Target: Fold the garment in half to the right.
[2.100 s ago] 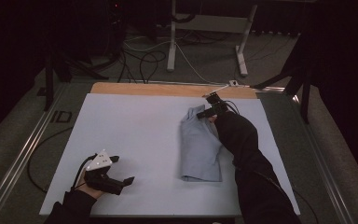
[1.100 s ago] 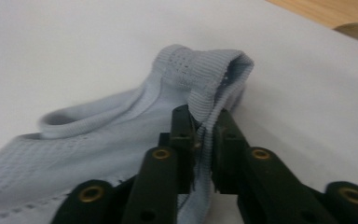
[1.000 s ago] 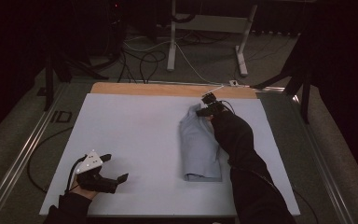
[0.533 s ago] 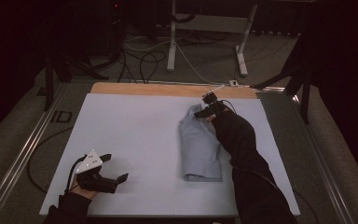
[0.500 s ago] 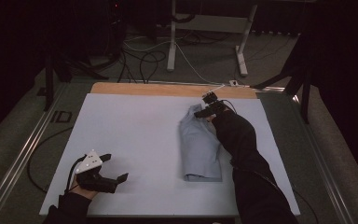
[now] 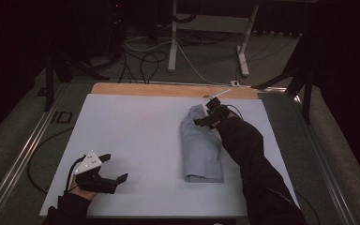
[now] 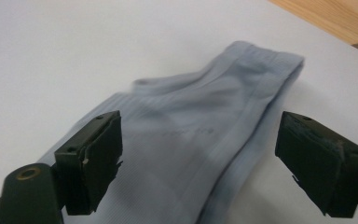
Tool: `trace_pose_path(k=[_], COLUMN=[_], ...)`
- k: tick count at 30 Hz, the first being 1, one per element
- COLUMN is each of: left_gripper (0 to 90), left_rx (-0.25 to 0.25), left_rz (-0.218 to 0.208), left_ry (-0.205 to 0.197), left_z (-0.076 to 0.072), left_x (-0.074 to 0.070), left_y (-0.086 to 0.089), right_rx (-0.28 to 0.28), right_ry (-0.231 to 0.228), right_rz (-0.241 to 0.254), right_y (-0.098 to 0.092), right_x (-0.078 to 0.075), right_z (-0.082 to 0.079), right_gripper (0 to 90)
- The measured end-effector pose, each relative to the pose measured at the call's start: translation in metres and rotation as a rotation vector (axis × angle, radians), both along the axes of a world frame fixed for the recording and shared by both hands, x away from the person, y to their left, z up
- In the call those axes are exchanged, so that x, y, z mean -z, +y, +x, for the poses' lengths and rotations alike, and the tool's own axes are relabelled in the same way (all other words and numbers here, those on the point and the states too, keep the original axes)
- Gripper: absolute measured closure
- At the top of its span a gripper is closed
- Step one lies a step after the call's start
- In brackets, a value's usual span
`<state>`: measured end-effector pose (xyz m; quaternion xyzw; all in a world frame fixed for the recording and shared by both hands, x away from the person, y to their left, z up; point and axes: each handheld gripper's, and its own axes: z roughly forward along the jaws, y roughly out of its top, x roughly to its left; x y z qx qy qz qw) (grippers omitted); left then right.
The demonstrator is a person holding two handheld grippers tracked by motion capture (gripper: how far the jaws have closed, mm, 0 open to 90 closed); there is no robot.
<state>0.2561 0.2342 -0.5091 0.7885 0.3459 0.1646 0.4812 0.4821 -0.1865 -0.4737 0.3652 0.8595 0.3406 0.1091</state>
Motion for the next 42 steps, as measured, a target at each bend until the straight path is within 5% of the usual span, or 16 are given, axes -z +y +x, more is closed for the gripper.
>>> trace_pose_path(k=[7,11,14,20,23,30,42], left_gripper=[0.2,0.3,0.3,0.2,0.2,0.2,0.2], left_rx=[-0.002,-0.001,0.000,0.004,0.002,0.004,0.005], left_rz=[-0.001,-0.001,-0.002,0.001,-0.002,0.003,0.009], left_ry=[0.001,0.001,0.002,0.003,0.007,0.008,0.012], left_z=[0.000,0.000,0.000,0.000,0.001,0.001,0.001], left_x=[0.000,-0.001,0.000,0.000,0.000,0.001,0.002], left_y=[0.001,0.001,0.001,0.000,0.001,0.000,-0.002], right_rx=[-0.056,-0.075,-0.124,-0.205,-0.248,-0.332,-0.377], right_ry=[-0.023,-0.027,-0.044,-0.079,-0.085,-0.097,-0.013], right_rz=[0.017,0.070,0.103,0.131,0.086,0.012,-0.034], right_y=[0.000,-0.001,0.002,0.010,0.015,0.021,0.017], right_x=[-0.003,-0.009,-0.015,-0.020,-0.018,-0.007,0.029], right_z=[-0.038,-0.054,-0.082,-0.122,-0.136,-0.153,-0.161], right_gripper=[13.4,13.6,14.5,43.2,56.3,89.8,90.0])
